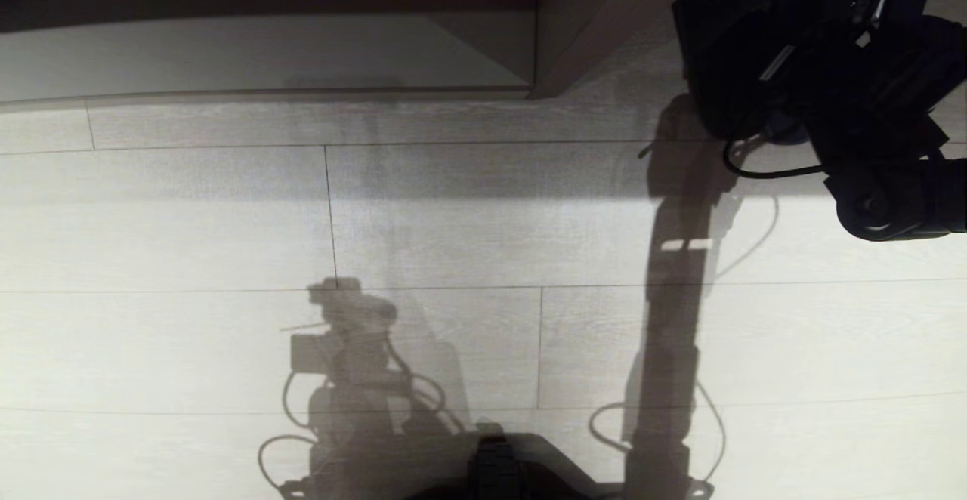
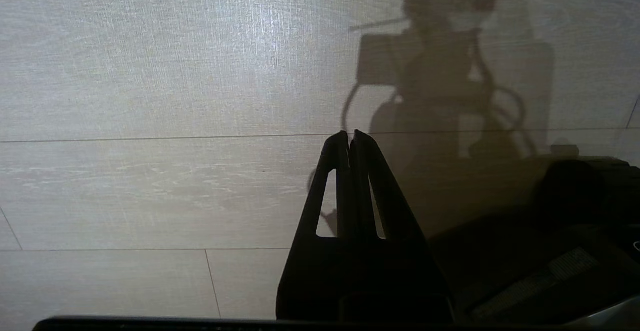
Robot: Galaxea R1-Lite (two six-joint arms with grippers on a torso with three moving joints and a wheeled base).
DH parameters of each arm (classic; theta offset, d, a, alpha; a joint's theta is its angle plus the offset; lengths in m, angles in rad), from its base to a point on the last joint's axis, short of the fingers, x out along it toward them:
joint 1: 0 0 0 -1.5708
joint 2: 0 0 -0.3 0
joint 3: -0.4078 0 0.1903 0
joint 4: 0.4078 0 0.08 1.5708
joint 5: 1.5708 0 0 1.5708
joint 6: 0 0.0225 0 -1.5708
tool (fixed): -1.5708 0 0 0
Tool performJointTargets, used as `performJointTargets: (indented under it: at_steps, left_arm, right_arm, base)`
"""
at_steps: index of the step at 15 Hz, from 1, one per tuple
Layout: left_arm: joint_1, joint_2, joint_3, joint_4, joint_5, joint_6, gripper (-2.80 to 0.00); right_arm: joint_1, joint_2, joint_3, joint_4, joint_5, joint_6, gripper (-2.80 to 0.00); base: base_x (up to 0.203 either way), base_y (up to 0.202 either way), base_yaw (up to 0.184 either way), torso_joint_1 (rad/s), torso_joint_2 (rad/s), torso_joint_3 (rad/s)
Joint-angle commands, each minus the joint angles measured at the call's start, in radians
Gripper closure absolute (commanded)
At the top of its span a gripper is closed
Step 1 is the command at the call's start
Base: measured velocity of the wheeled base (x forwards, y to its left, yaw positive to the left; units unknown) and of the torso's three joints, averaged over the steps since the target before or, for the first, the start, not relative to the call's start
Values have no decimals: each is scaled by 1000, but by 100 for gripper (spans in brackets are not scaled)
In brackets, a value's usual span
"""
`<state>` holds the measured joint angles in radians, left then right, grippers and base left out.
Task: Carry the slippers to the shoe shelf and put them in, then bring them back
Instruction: Pick up the slippers on the floor
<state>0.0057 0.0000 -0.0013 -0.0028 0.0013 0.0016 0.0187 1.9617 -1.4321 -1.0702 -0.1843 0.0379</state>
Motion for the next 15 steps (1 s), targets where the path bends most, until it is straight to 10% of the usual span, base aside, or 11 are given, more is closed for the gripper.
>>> performJointTargets:
  at_steps: [1,15]
  left_arm:
    - [0,0,0,0,0,0,0]
    - [0,0,0,0,0,0,0]
  right_arm:
    - [0,24,-16,-8,-1,0,-280]
    - [7,131,-219,1,-6,-1,-280]
  base:
    - [0,0,0,0,0,0]
    - [0,0,0,0,0,0]
